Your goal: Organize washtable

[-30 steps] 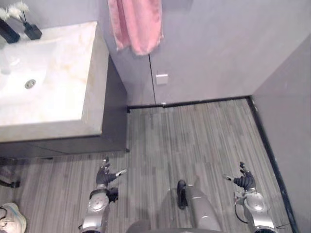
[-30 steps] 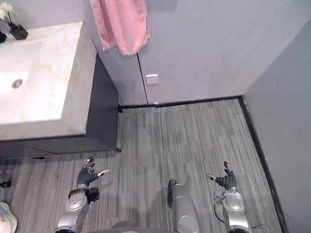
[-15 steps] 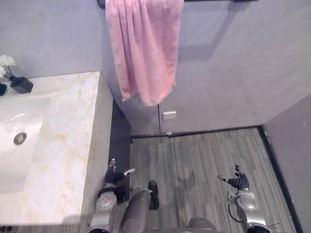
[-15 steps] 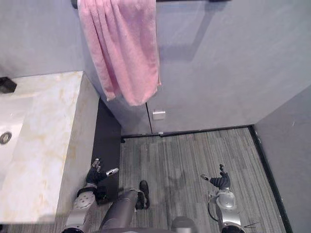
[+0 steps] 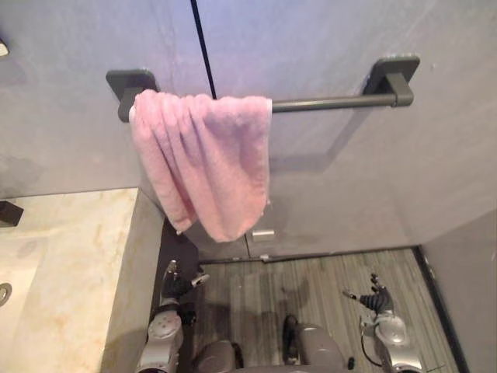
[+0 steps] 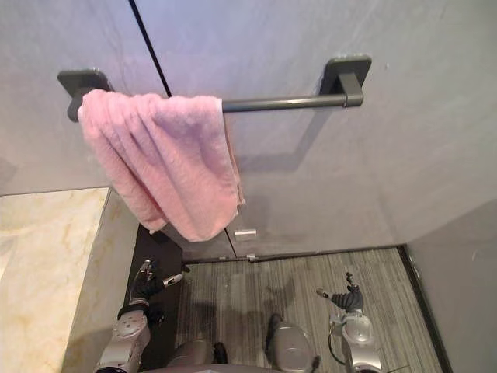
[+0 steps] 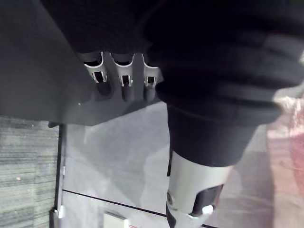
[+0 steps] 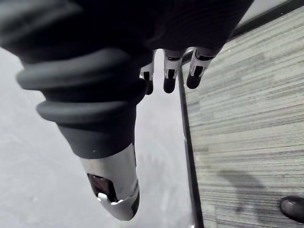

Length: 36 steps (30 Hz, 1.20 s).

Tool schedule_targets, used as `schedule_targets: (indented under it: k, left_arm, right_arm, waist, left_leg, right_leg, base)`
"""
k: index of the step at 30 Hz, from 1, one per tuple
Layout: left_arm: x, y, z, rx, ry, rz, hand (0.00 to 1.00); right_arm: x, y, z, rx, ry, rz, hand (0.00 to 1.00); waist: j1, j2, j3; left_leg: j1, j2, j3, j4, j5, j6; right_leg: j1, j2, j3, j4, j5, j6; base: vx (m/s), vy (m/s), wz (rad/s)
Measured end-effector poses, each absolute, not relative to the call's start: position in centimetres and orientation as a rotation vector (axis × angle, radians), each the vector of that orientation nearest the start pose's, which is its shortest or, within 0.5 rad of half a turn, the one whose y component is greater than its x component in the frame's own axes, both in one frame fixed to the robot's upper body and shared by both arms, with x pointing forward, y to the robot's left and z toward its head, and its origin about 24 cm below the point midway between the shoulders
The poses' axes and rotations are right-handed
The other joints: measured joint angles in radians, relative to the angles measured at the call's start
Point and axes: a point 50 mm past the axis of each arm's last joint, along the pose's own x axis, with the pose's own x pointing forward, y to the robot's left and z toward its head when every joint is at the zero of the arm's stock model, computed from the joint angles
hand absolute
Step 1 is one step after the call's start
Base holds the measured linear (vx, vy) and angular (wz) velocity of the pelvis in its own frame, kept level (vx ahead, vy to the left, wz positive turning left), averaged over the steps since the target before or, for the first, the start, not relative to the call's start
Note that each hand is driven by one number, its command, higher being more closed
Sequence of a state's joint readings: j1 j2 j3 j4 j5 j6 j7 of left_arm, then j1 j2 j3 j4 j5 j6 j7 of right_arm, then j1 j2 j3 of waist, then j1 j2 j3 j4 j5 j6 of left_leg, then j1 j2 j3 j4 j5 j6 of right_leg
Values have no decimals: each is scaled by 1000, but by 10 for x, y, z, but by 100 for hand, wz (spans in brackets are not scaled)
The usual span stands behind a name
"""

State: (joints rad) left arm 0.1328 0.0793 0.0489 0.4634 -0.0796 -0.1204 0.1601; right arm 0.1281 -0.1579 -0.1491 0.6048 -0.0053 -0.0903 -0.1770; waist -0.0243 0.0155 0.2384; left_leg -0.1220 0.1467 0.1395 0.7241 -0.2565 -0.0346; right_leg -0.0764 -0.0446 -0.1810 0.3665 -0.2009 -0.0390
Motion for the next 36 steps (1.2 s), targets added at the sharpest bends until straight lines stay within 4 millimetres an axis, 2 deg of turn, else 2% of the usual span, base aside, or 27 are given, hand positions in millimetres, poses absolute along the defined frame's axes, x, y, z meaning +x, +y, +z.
schedule_targets:
  k: [2, 4, 5, 6, 7, 10, 14, 19, 26, 35, 36]
  left_arm:
    - [185, 197, -74, 27, 463, 272, 0]
    - [190, 199, -66, 12, 422, 278, 0]
    - [192, 199, -63, 7, 403, 285, 0]
    - [192, 199, -60, 2, 389, 288, 0]
    - [191, 203, -58, 9, 381, 297, 0]
    - [190, 208, -48, -1, 331, 332, 0]
    - [188, 205, -40, -6, 291, 316, 0]
    - [195, 203, -21, -1, 200, 289, 0]
    - [195, 199, -19, 37, 185, 182, 0]
    - [207, 178, -12, 103, 145, 13, 0]
    - [209, 176, -11, 109, 139, 4, 100]
  right_arm:
    - [160, -243, -94, -174, 615, -384, 0]
    - [162, -246, -92, -174, 603, -397, 0]
    - [160, -247, -92, -171, 606, -411, 0]
    - [159, -249, -92, -174, 609, -425, 0]
    - [158, -248, -94, -159, 617, -437, 0]
    - [154, -245, -95, -149, 618, -439, 0]
    - [156, -244, -95, -148, 615, -433, 0]
    - [154, -245, -95, -150, 617, -430, 0]
    - [154, -244, -95, -175, 619, -381, 0]
    - [166, -241, -91, -200, 591, -331, 0]
    - [167, -240, -90, -205, 589, -322, 0]
  waist:
    - [13, -9, -1]
    - [15, -6, -1]
    - [15, 2, -5]
    - [15, 19, -15]
    - [15, 22, -18]
    - [16, -4, -28]
    - [16, -6, -29]
    - [15, -8, -31]
    - [12, -5, -56]
    - [-14, 4, -74]
    - [-16, 6, -76]
  left_leg:
    - [-37, 12, -3, 16, -8, 12]
    - [-69, 11, -12, -97, -7, 10]
    - [-67, 6, -26, -199, 12, -8]
    - [-55, 3, -40, -328, 88, -24]
    - [-43, 0, -52, -378, 144, -36]
    - [-1, -47, -36, -468, 172, -21]
    - [49, -85, -27, -574, 215, -7]
    - [101, -101, -40, -648, 242, -8]
    - [140, -111, -60, -699, 264, -9]
    - [178, -114, -55, -791, 335, 10]
    - [187, -115, -53, -807, 343, 9]
  right_leg:
    - [39, -3, 3, -25, -1, -2]
    - [51, -8, 6, -45, -1, -2]
    - [56, -5, 3, -49, 0, 3]
    - [57, 7, 4, -54, -4, 16]
    - [63, 11, 17, -55, -11, 35]
    - [78, -32, 26, -99, 0, 63]
    - [102, -53, 27, -152, 17, 88]
    - [144, -62, 12, -189, 19, 91]
    - [177, -59, -9, -216, 22, 88]
    - [182, -57, 6, -257, 79, 96]
    - [183, -57, 12, -262, 86, 99]
  base:
    - [197, -54, -13]
    - [146, 14, -5]
    - [107, 70, -3]
    - [177, 142, -8]
    - [181, 140, -6]
    - [116, 118, 1]
    - [64, 65, 3]
    - [48, -3, 9]
    - [24, -13, 9]
    - [-86, 27, -4]
    - [-105, 24, -8]
